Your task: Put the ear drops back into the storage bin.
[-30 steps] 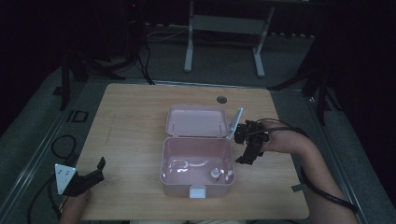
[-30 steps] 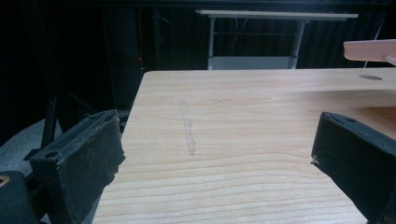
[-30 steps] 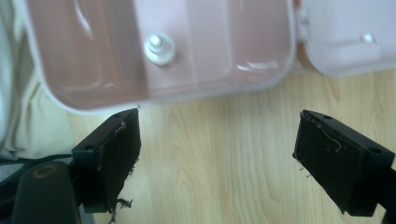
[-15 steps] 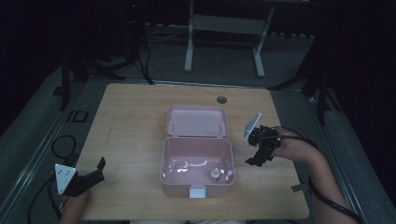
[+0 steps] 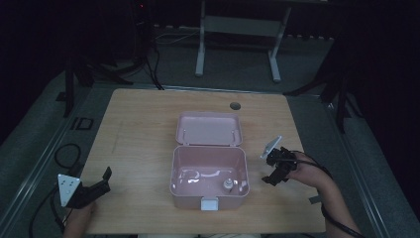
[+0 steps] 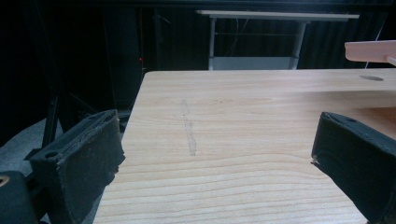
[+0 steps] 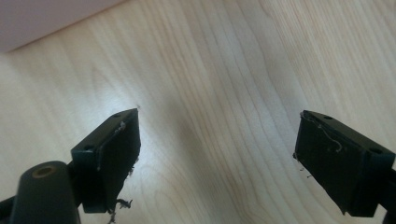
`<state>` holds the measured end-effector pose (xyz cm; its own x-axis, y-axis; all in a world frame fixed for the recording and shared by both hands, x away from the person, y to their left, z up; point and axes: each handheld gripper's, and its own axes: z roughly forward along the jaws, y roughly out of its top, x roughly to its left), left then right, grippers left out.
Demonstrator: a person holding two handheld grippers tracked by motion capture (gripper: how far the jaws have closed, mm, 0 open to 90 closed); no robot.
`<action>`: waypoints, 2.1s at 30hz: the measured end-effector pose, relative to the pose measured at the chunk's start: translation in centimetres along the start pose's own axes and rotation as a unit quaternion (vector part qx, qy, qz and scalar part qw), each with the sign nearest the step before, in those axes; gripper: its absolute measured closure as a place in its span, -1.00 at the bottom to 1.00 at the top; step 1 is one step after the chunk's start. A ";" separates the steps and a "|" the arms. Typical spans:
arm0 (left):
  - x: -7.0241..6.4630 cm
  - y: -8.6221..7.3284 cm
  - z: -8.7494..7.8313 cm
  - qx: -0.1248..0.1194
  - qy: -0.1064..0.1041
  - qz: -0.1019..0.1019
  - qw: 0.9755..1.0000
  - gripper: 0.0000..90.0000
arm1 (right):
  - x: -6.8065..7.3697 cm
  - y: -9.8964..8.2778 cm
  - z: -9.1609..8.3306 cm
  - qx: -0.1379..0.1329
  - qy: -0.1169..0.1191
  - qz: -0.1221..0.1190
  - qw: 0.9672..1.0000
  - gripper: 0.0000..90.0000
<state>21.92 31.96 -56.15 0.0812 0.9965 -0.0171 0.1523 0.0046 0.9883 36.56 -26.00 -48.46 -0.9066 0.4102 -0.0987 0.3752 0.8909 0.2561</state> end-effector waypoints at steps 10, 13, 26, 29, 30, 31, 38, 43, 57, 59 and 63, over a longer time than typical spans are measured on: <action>0.0 0.0 0.0 0.000 0.000 0.000 1.000 -0.96 | -0.1 -2.2 1.6 -0.048 -0.044 0.074 0.995 -0.71; 0.0 0.0 0.0 0.000 0.000 0.000 1.000 -0.96 | -0.1 -2.7 2.1 -0.060 -0.069 0.095 0.991 -0.73; 0.0 0.0 0.0 -0.001 0.000 0.001 1.000 -0.95 | -0.1 -4.5 3.4 -0.131 -0.153 0.204 0.958 -0.73; 0.0 0.0 0.0 0.000 0.000 0.000 1.000 -0.96 | -0.3 -5.0 3.5 -0.138 -0.178 0.240 0.944 -0.73; 0.0 0.0 0.0 0.000 0.000 0.000 1.000 -0.96 | -0.3 -5.2 3.6 -0.144 -0.185 0.252 0.939 -0.73; 0.0 0.0 0.0 0.000 0.000 0.000 1.000 -0.96 | -0.3 -5.3 3.6 -0.152 -0.189 0.262 0.934 -0.73; 0.0 0.0 0.0 0.000 0.000 0.000 1.000 -0.96 | 0.2 -6.3 4.0 -0.203 -0.233 0.312 0.899 -0.73; 0.0 0.0 0.0 0.000 0.000 0.000 1.000 -0.96 | 0.7 -7.0 4.2 -0.234 -0.266 0.343 0.870 -0.73; 0.0 0.0 0.0 -0.001 -0.001 0.000 1.000 -0.96 | 1.7 -8.0 4.8 -0.284 -0.289 0.348 0.845 -0.73; 0.1 0.0 0.0 0.000 -0.001 -0.001 1.000 -0.96 | 1.8 -8.0 4.7 -0.291 -0.296 0.346 0.841 -0.73; 0.1 0.0 0.0 -0.001 -0.002 -0.001 1.000 -0.96 | 1.9 -8.4 4.4 -0.305 -0.298 0.353 0.833 -0.73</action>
<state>21.89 32.02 -56.15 0.0853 0.9962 -0.0199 0.1505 0.0069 0.9886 32.56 -31.83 -55.02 -0.1771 0.9757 -0.1289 0.4411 0.1957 0.8759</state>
